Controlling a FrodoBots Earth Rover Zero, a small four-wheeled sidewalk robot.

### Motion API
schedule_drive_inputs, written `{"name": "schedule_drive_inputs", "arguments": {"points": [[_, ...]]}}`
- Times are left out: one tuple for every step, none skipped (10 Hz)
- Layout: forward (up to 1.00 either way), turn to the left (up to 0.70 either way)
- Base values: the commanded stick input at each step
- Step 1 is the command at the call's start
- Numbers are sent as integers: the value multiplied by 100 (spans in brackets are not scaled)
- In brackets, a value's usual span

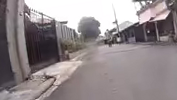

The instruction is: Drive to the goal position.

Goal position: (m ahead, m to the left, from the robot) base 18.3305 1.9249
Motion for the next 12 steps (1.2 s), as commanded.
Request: {"name": "schedule_drive_inputs", "arguments": {"points": [[70, -14], [70, -14], [70, -2], [70, -1], [70, 0], [70, 0], [70, 0], [70, 0], [70, 0], [70, 0], [70, 0], [70, 0]]}}
